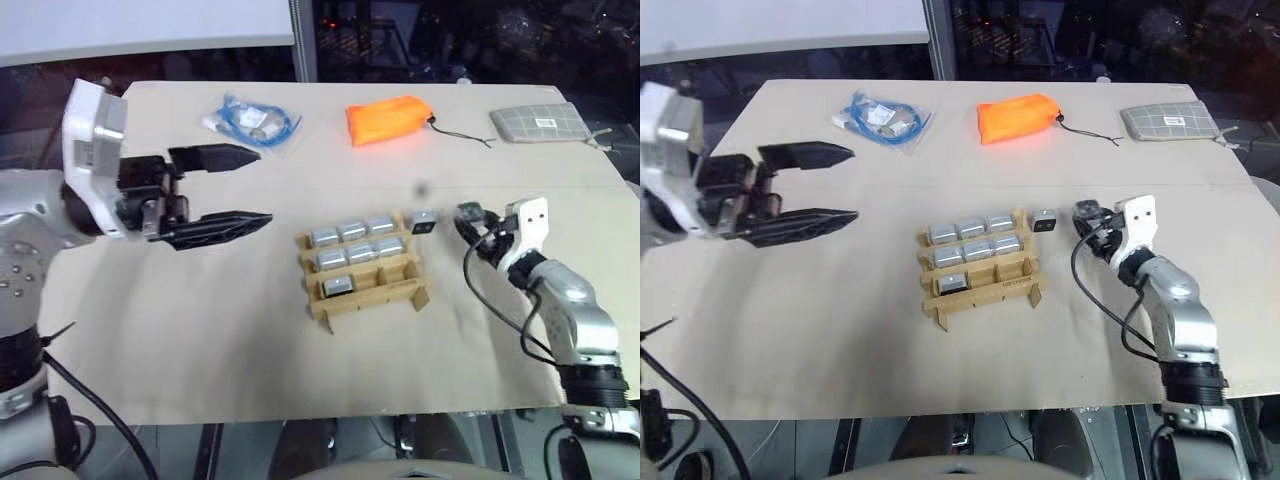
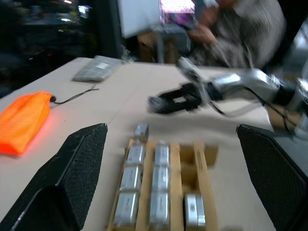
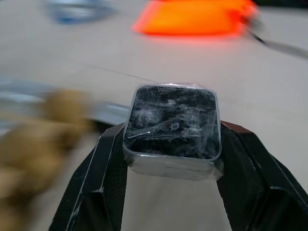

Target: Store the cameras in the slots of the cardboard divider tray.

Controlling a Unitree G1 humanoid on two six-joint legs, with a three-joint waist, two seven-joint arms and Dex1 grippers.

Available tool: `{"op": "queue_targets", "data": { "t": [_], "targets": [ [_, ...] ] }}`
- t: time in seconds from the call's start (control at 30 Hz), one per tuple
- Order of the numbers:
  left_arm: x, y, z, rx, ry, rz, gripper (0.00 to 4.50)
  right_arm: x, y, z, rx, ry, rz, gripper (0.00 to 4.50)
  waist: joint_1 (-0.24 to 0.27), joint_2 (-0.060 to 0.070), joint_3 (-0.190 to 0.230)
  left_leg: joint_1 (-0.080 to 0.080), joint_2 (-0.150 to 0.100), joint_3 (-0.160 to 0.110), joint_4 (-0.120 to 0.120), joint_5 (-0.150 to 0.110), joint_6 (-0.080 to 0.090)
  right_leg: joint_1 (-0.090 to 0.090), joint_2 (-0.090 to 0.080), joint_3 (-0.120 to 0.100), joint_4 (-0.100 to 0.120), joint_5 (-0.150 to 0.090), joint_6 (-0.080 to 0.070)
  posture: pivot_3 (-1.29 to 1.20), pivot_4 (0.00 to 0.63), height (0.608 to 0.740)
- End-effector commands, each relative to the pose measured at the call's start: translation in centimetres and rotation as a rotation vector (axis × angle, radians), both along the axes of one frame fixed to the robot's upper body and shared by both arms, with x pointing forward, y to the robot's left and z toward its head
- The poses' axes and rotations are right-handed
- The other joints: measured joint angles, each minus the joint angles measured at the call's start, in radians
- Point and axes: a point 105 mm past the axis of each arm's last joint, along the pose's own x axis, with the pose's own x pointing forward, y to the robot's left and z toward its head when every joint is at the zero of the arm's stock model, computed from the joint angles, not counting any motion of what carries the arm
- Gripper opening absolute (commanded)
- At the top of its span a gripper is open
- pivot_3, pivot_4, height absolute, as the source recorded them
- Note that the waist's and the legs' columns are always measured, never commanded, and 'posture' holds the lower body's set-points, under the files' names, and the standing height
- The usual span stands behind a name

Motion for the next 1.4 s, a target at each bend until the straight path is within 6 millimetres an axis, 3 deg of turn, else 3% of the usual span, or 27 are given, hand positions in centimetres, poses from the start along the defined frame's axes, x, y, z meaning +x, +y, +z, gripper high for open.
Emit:
{"op": "queue_targets", "data": {
  "t": [0.03,0.13,0.27,0.4,0.5,0.8,1.23,1.37,1.4],
  "targets": [
    [2.2,-1.3,-1.5,-0.133,0.149,0.1,4.5,-2.2,2.1,4.0,-0.107,-0.163,0.174,2.02,0.0,0.0,0.0,0.0,0.0,0.0,0.0,0.0,0.0,0.0,0.0,0.0,0.0,0.0,0.0,0.0,0.15,0.74],
    [3.3,-2.6,-2.9,-0.251,0.303,0.145,4.5,-3.6,4.0,5.6,-0.175,-0.242,0.283,2.02,0.0,-0.002,0.0,0.0,0.0,-0.001,0.001,0.0,0.001,0.001,-0.001,0.0,0.001,0.0,0.0,0.0,0.15,0.74],
    [2.7,-4.7,-3.6,-0.383,0.503,0.067,4.5,-5.2,7.1,7.6,-0.181,-0.329,0.398,2.02,-0.005,-0.004,0.001,0.0,0.001,-0.002,0.001,0.0,0.0,0.0,0.0,-0.001,0.002,0.0,0.0,0.0,0.15,0.74],
    [2.1,-5.9,-3.1,-0.531,0.671,-0.013,4.5,-6.7,9.6,8.3,-0.206,-0.375,0.493,2.02,0.0,-0.004,0.001,0.0,0.002,-0.003,0.001,0.0,0.0,0.001,-0.002,-0.001,0.002,0.0,0.0,0.0,0.15,0.74],
    [1.5,-6.3,-2.2,-0.585,0.722,-0.053,4.5,-7.1,10.3,8.0,-0.245,-0.384,0.527,2.02,0.004,-0.004,0.001,0.0,0.0,-0.004,0.002,0.0,0.0,0.002,-0.004,-0.003,0.002,0.0,0.0,0.0,0.15,0.74],
    [-0.3,-7.5,-3.4,-0.504,0.81,-0.096,4.5,-7.6,12.2,8.6,-0.305,-0.501,0.563,2.02,0.003,-0.004,0.001,0.0,-0.002,-0.005,0.002,0.001,-0.001,0.002,-0.004,-0.004,0.002,0.0,0.0,0.0,0.15,0.74],
    [-0.3,-7.2,-4.0,-0.481,0.832,-0.086,4.5,-8.1,12.9,9.2,-0.293,-0.564,0.579,2.02,0.005,-0.004,0.001,0.0,-0.003,-0.005,0.002,0.001,-0.001,0.003,-0.003,-0.005,0.001,0.0,0.0,0.0,0.15,0.74],
    [-0.1,-7.0,-4.2,-0.476,0.841,-0.073,3.36,-8.2,12.9,9.1,-0.293,-0.56,0.581,2.02,0.005,-0.004,0.001,0.0,-0.003,-0.005,0.002,0.001,-0.001,0.003,-0.003,-0.005,0.001,0.0,0.0,0.0,0.15,0.74],
    [0.0,-7.0,-4.2,-0.476,0.843,-0.071,2.83,-8.2,12.9,9.1,-0.294,-0.56,0.581,2.02,0.005,-0.004,0.001,0.0,-0.003,-0.005,0.002,0.001,-0.001,0.003,-0.003,-0.005,0.001,0.0,0.0,0.0,0.15,0.74]
  ]
}}
